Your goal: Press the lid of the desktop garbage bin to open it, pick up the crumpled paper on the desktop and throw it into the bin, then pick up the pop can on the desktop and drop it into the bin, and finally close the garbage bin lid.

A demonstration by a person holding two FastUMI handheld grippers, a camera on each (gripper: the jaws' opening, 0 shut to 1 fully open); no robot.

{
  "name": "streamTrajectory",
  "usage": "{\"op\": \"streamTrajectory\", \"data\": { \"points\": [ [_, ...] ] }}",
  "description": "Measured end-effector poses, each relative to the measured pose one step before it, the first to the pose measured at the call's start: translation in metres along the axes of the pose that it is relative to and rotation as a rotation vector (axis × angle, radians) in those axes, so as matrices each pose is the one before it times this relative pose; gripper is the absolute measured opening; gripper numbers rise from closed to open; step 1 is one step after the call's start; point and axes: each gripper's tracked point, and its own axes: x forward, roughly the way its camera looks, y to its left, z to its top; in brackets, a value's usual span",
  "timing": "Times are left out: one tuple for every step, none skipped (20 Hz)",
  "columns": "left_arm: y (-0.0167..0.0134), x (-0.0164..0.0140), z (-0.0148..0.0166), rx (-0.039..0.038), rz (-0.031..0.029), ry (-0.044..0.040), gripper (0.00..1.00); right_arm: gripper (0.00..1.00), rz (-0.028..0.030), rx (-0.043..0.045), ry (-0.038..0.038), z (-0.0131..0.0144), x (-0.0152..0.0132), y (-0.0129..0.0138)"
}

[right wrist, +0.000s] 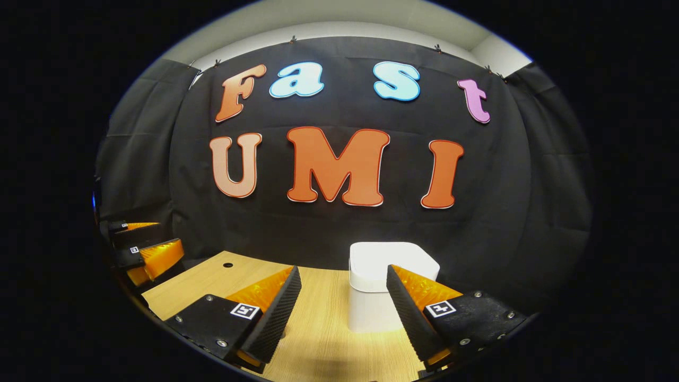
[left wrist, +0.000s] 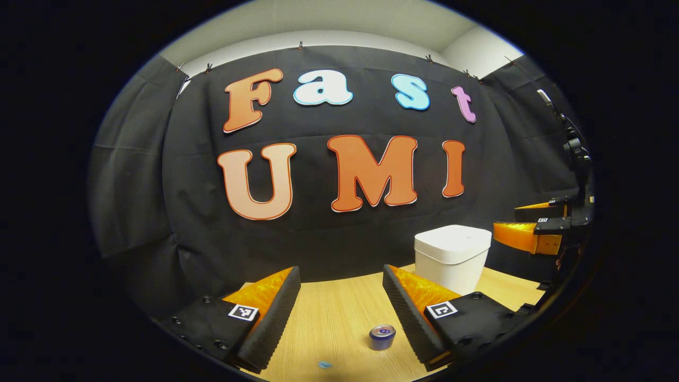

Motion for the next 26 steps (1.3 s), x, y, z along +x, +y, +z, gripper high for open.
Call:
{"op": "streamTrajectory", "data": {
  "points": [
    [0.00179,-0.00035,-0.00016,-0.00086,-0.00124,-0.00144,0.99,0.98,-0.00561,-0.01138,-0.00102,0.00198,0.00091,-0.00063],
    [0.00229,0.00025,-0.0003,0.00061,0.00212,0.00199,1.0,0.98,-0.00719,-0.0114,0.00474,0.00164,0.00316,-0.00194],
    [0.00263,0.00049,-0.00041,-0.00027,0.00506,0.00273,1.0,0.98,-0.00352,-0.00866,0.00229,0.00043,0.0009,-0.00231],
    [0.00095,0.0009,-0.00112,-0.00073,0.00718,0.0,1.0,0.97,-0.00311,-0.00755,0.00195,0.00215,0.00527,-0.00286],
    [0.00194,0.00122,0.00137,-0.00072,0.00968,-0.003,1.0,0.98,0.00067,-0.01655,0.01152,-0.00247,0.0051,-0.00411],
    [0.00127,0.00041,0.00192,0.00172,0.01421,-0.00326,0.99,0.97,-0.00547,-0.01765,0.01912,-0.00405,0.0078,-0.00643],
    [0.00154,0.0025,0.0004,0.00332,0.0172,0.00344,0.99,0.97,-0.00384,-0.0101,0.01735,-0.00262,0.00755,-0.0062],
    [-0.00008,0.00062,-0.00041,0.00339,0.01499,0.00444,1.0,0.95,-0.00045,-0.00082,0.01728,-0.00174,0.00758,-0.00511],
    [-0.00021,0.00109,-0.0004,0.00301,0.01157,-0.00105,1.0,0.94,0.00937,0.00357,0.01117,-0.00128,0.00829,-0.00403],
    [-0.00149,0.00093,-0.00007,0.00483,0.01263,0.00042,0.99,0.91,0.01453,0.00229,0.01643,-0.00043,0.00914,-0.00235],
    [-0.00105,0.00224,0.00061,0.00543,0.01574,0.00448,0.99,0.89,0.01007,0.00224,0.01727,-0.00116,0.00826,-0.00569],
    [0.00007,-0.00003,-0.0019,0.00126,0.01282,0.00458,1.0,0.85,0.00461,0.00033,0.01936,-0.00071,0.00975,-0.0048],
    [-0.00096,-0.0002,-0.00024,-0.00329,0.01174,0.00593,0.99,0.83,0.00021,0.00138,0.019,-0.00202,0.009,-0.0072],
    [-0.00084,0.00078,-0.00356,-0.00509,0.01359,0.00808,1.0,0.78,0.00036,0.00327,0.0061,0.00085,0.00818,-0.00479],
    [0.00054,0.00071,-0.00103,-0.00198,0.01424,0.00799,0.99,0.76,0.0007,0.00353,0.00631,0.00113,0.00886,-0.00437],
    [0.00058,0.00043,-0.00166,-0.00043,0.01697,0.00663,0.99,0.71,0.00639,0.00344,0.00728,0.00023,0.0088,-0.00284],
    [0.00105,0.00164,-0.00437,-0.00153,0.019,0.00791,0.99,0.68,0.00212,0.00219,0.00946,-0.00047,0.00682,-0.00441],
    [0.00105,-0.00018,-0.00178,-0.00431,0.01887,0.00705,1.0,0.63,0.00411,0.00076,0.01076,0.00017,0.00816,-0.00267],
    [-0.00037,0.00006,-0.00306,-0.00559,0.01656,0.00867,1.0,0.6,0.00206,-0.00154,0.01053,-0.0021,0.00654,-0.00357],
    [-0.0007,0.0012,-0.00261,-0.00329,0.01514,0.00842,0.99,0.53,0.00323,-0.00027,0.01013,-0.00146,0.00707,-0.00316],
    [-0.00012,0.00169,-0.00147,0.00062,0.0142,0.00837,0.99,0.49,0.00118,0.0018,0.00679,-0.00118,0.00609,-0.00338],
    [-0.00027,0.00068,-0.00132,0.00384,0.01269,0.00677,0.99,0.39,0.00124,0.00525,0.00741,-0.00134,0.00781,-0.00286],
    [-0.00035,0.00039,-0.00151,0.00473,0.01228,0.00349,0.99,0.35,-0.00121,0.00735,0.00856,-0.00206,0.00603,-0.00384],
    [-0.0003,-0.00118,-0.00085,0.00386,0.01144,0.00353,0.99,0.24,0.0026,0.00787,0.0127,-0.00169,0.00716,-0.00261],
    [0.00063,0.0006,-0.00186,0.00183,0.01175,0.00437,0.99,0.2,-0.0006,0.00413,0.0152,-0.00455,0.0059,-0.0041],
    [0.00084,-0.00101,-0.00151,0.00059,0.0118,0.00536,0.96,0.13,-0.00638,0.00218,0.01515,-0.00418,0.00687,-0.00368]
  ]
}}
